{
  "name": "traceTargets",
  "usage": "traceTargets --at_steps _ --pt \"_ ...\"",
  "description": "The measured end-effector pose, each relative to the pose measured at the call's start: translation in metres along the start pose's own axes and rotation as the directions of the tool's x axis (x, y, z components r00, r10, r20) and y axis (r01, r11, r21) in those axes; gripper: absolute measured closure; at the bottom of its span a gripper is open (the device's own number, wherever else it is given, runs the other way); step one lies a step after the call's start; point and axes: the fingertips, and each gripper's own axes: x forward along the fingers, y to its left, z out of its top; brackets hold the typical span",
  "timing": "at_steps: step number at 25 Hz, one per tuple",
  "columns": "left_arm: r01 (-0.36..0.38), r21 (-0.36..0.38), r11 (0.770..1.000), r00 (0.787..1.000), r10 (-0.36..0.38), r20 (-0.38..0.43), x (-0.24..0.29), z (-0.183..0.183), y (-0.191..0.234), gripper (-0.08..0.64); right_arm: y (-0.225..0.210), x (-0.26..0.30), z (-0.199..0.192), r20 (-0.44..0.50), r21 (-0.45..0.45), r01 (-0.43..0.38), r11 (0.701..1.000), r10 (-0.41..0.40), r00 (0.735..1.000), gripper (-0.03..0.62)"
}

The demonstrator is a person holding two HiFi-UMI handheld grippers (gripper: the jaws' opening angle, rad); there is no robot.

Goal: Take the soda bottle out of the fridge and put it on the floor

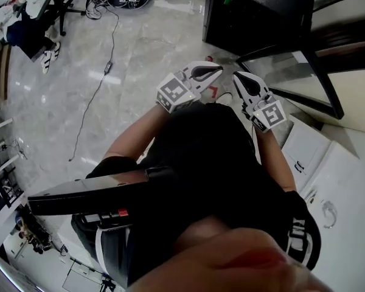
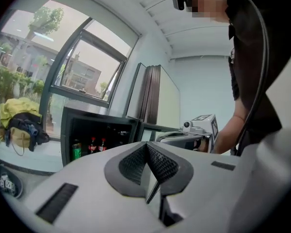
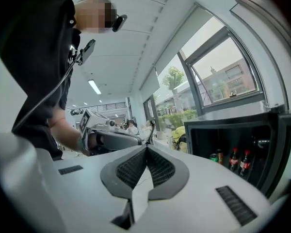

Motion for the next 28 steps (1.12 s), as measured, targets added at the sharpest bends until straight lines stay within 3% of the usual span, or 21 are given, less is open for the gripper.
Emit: traceTargets --at_steps 4,14,28 --pt "0.023 0.091 0.996 1.0 -0.024 0.005 -0.001 0.029 -0.022 0.56 0.013 -0.016 0.04 0.055 0.004 0.016 1.0 -0.016 0.998 0.58" --pt "0.062 0.168 0.984 0.996 -0.073 0.059 0.001 0.082 -0.035 0.56 0.017 -0.025 0.102 0.159 -0.049 0.027 0.998 -0.019 0.987 0.58" --pt "0.063 0.177 0.982 0.993 -0.079 0.086 -0.005 0.095 -0.04 0.56 0.021 -0.021 0.114 0.159 -0.127 0.042 0.991 -0.021 0.987 0.58"
